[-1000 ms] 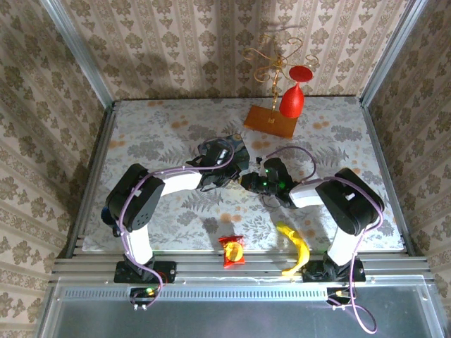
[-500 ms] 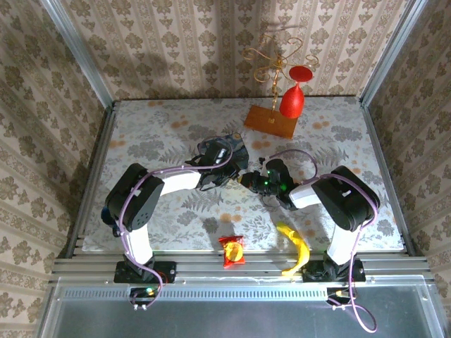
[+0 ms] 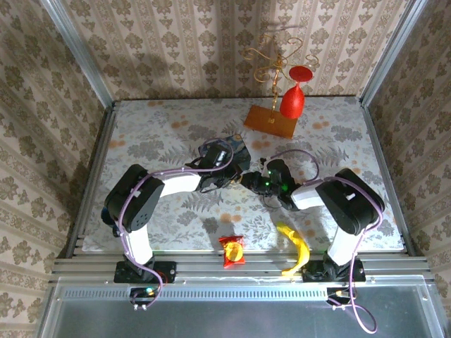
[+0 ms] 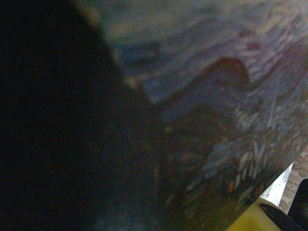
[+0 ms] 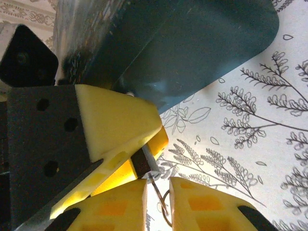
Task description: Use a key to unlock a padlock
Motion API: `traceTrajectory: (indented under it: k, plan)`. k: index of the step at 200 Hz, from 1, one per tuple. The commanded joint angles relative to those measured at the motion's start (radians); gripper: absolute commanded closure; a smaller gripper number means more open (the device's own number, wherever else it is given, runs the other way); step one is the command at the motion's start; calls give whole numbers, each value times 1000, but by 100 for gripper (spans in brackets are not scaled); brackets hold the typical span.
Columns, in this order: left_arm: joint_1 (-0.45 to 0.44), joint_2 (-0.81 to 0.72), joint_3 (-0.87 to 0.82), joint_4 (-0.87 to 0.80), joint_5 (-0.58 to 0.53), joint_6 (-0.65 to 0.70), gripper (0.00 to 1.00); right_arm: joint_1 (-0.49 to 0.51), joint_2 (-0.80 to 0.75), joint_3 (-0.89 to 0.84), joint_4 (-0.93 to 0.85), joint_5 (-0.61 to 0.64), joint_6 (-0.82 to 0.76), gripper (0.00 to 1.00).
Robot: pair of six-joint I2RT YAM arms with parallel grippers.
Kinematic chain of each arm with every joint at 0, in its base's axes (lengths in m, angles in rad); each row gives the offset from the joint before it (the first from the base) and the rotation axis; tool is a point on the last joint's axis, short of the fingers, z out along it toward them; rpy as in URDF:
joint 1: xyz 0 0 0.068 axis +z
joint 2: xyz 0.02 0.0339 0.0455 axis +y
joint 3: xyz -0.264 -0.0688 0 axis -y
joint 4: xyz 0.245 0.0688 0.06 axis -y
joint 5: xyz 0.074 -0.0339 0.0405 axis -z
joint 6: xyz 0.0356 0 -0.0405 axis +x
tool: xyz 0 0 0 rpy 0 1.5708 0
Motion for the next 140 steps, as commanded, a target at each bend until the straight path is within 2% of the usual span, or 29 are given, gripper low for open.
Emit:
traceTrajectory:
  k: [1,53,140]
  plan:
    - [-27,-40,-17,25,65,3,100,6,-81,-1,-24,47,-55,80]
    - [-26,-47,-17,28,59,5,100,6,-149,15,-187,99,-144,79]
    - [-23,-46,-13,30,71,-3,100,23,-193,11,-289,133,-260,76]
